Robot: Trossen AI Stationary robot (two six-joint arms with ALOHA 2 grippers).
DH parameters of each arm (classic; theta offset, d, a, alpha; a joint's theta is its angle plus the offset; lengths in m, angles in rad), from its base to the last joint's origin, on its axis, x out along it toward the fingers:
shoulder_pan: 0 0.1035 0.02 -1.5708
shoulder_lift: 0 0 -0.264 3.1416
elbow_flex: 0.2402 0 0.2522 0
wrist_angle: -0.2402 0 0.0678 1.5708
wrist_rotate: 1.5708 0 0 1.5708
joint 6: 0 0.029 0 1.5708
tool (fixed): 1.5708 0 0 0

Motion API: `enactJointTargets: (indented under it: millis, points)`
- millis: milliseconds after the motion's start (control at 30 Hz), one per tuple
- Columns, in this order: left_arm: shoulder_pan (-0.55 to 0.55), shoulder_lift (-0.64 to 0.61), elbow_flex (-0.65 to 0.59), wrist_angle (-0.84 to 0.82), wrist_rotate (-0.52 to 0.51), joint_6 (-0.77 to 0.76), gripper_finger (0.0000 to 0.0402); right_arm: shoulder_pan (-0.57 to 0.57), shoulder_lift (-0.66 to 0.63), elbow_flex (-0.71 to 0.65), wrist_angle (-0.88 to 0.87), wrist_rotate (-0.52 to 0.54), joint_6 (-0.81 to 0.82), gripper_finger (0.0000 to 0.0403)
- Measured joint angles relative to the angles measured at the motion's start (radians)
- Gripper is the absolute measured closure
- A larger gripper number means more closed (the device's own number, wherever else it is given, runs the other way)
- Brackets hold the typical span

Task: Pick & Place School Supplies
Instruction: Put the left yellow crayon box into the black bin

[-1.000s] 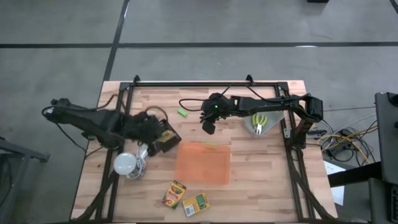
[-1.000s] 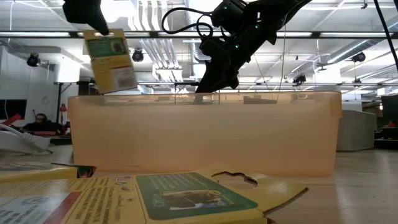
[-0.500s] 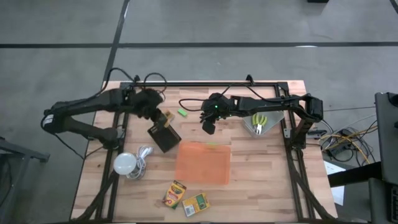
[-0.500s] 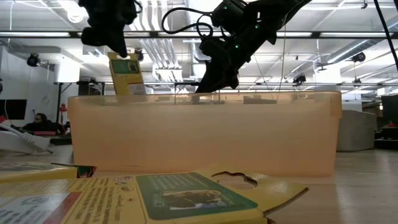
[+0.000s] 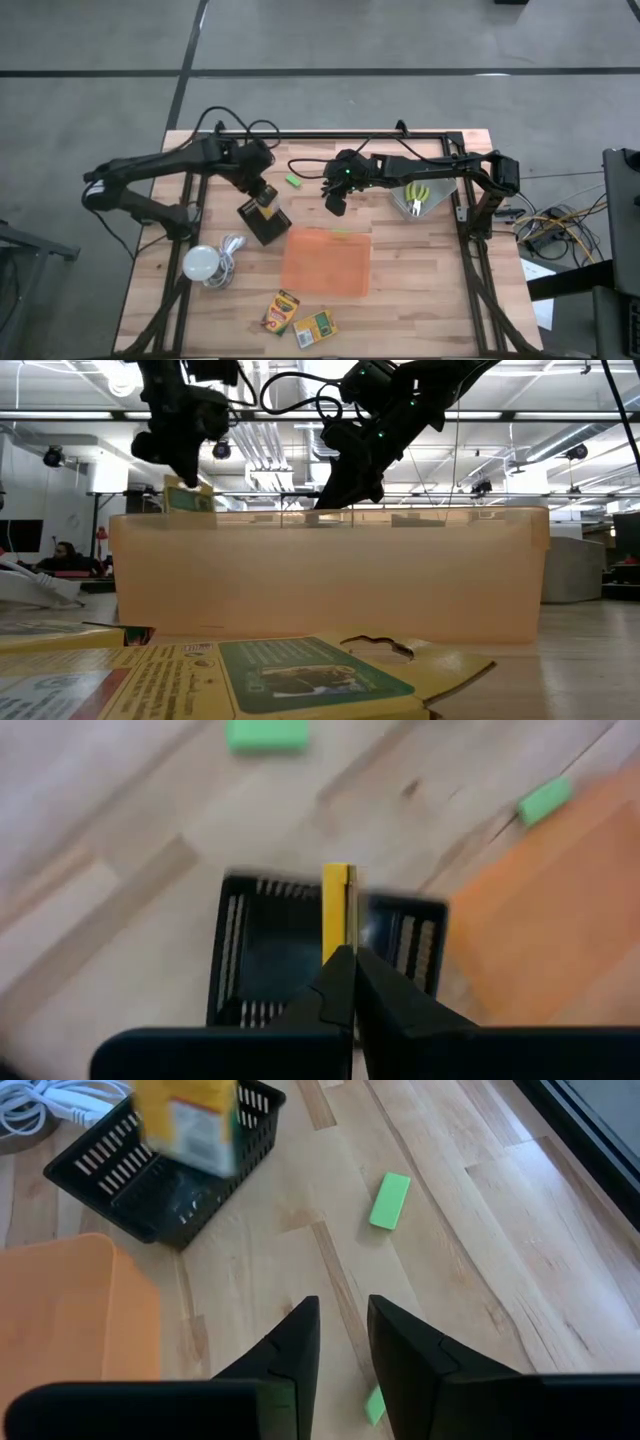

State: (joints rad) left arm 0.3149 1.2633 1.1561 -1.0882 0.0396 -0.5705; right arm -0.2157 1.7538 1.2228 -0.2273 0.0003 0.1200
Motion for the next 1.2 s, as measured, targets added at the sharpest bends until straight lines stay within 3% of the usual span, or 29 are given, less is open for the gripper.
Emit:
enactJointTargets:
  millis: [300, 667, 833, 1200]
  points:
    - [-0.001, 0.034, -0.028, -0.078, 0.006, -0.015, 0.0397, 0.000, 0.000, 0.000, 0.000, 0.000, 0.000, 0.0335]
    - [-0.002, 0.032, -0.220, 0.052, 0.111, -0.039, 0.0392, 0.000, 0.000, 0.000, 0.000, 0.000, 0.000, 0.0322]
    - [-0.002, 0.029, -0.241, 0.070, 0.118, -0.044, 0.0392, 0.000, 0.000, 0.000, 0.000, 0.000, 0.000, 0.0318]
    - [0.008, -0.008, -0.238, 0.072, 0.109, -0.049, 0.0337, 0.000, 0.000, 0.000, 0.000, 0.000, 0.000, 0.0335]
